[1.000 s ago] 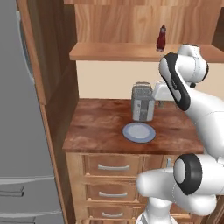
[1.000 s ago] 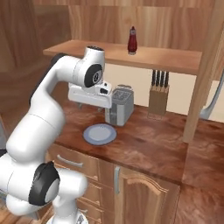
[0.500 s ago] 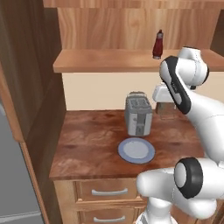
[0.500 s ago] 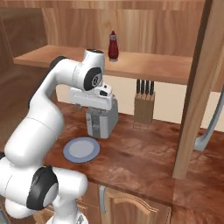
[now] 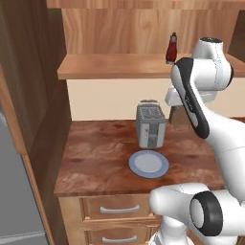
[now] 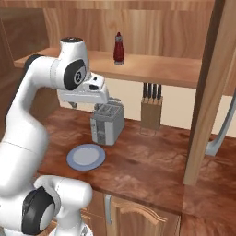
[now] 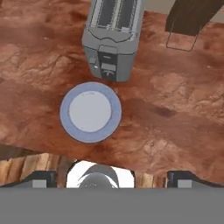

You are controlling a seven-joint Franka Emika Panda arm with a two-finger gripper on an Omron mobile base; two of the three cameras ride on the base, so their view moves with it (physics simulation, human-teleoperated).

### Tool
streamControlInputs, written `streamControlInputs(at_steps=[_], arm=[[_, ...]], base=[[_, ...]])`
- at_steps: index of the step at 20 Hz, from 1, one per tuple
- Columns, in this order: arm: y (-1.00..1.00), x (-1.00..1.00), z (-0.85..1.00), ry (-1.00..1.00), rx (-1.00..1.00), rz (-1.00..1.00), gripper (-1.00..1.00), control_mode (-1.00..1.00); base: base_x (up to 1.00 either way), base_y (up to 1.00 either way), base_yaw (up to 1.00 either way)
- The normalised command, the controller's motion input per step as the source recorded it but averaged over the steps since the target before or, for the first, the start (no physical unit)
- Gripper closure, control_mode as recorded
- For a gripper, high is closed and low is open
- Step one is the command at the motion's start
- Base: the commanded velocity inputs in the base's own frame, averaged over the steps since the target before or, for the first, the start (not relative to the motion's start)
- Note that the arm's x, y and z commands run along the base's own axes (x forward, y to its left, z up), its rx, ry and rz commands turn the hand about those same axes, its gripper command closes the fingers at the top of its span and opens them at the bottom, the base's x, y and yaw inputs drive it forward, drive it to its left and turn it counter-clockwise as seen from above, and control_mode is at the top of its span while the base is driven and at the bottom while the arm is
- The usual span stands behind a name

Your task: Move the hot dog bun to the plate on the dining table and place the condiment next to that plate. Then navigate to the fridge and take the sausage and place it on the plate as well.

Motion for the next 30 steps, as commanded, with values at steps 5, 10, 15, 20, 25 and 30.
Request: streamControlInputs(at_steps=[5, 10, 15, 20, 25, 30], arm=[[0.0, 0.1, 0.69, -0.41, -0.22, 0.0, -1.0, -1.0], [-0.02, 0.51, 0.63, -0.26, -0.13, -0.02, -1.0, -1.0], [-0.01, 0.59, 0.66, -0.26, 0.0, -0.08, -1.0, -1.0], [-0.06, 0.52, 0.52, -0.23, 0.08, -0.12, -1.0, -1.0], [-0.35, 0.71, 0.05, -0.13, 0.15, -0.09, -1.0, -1.0], [-0.16, 0.85, 0.08, -0.03, 0.11, -0.07, -1.0, -1.0]], base=[[0.0, 0.0, 0.0], [0.0, 0.0, 0.0], [0.0, 0.0, 0.0], [0.0, 0.0, 0.0], [0.0, 0.0, 0.0], [0.0, 0.0, 0.0]])
